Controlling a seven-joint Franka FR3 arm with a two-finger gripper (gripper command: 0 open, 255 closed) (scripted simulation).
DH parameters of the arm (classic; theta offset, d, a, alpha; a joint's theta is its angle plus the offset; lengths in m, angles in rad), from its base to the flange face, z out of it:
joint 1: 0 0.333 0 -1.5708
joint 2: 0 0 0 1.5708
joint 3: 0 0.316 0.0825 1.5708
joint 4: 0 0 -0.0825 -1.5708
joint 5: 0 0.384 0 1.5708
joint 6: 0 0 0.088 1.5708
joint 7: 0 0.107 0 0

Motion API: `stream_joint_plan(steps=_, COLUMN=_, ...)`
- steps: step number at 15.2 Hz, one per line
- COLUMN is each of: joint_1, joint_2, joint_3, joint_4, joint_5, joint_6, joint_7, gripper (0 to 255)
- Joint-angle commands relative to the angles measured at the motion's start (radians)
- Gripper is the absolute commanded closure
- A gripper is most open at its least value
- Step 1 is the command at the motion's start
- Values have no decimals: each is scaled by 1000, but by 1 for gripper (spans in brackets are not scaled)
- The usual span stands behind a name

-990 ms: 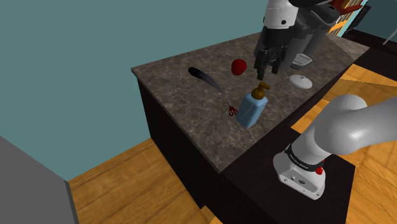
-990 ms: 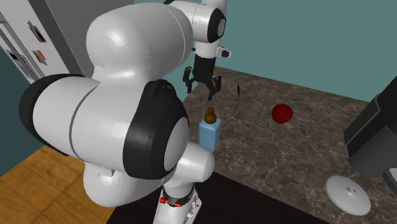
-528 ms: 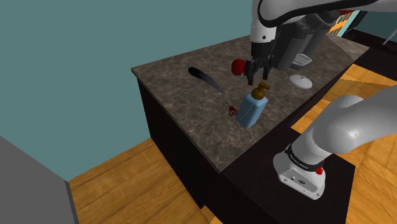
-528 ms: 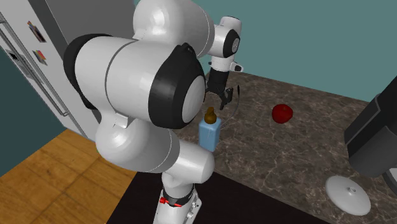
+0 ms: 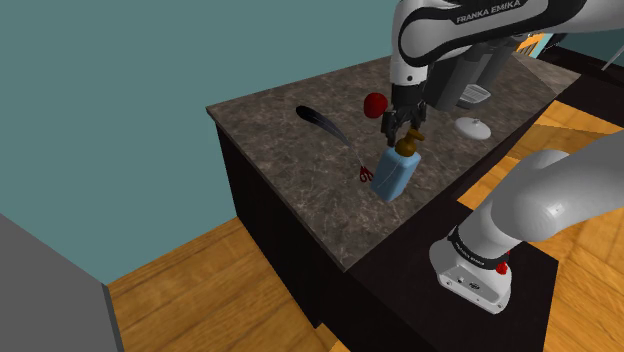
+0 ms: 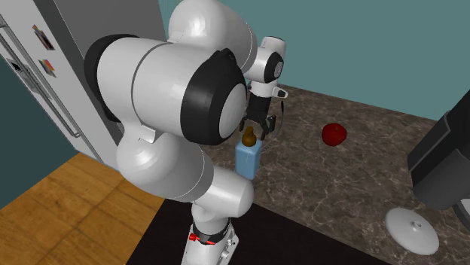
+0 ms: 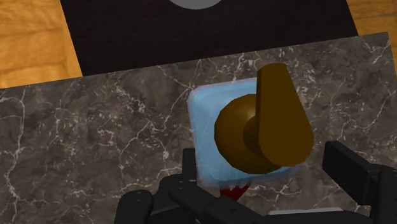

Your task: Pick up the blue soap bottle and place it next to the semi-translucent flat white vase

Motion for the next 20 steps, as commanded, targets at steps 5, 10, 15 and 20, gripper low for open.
stream_joint_plan(steps=5, joint_1=-1, joint_2=-2, joint_3=-1, joint_4=-17, joint_5=-1, joint_6=16, joint_7=-1, gripper=0)
stream_joint_plan(steps=10, joint_1=-1, joint_2=-2, joint_3=-1, joint_4=-17, joint_5=-1, joint_6=15, joint_7=0, gripper=255)
stream_joint_plan(steps=15, joint_1=-1, joint_2=-2, joint_3=0, joint_4=-17, joint_5=-1, joint_6=15, joint_7=0, gripper=255)
stream_joint_plan(steps=20, joint_1=-1, joint_2=-14, joint_3=1, joint_4=1, joint_5=-1, joint_6=-15, joint_7=1, gripper=255)
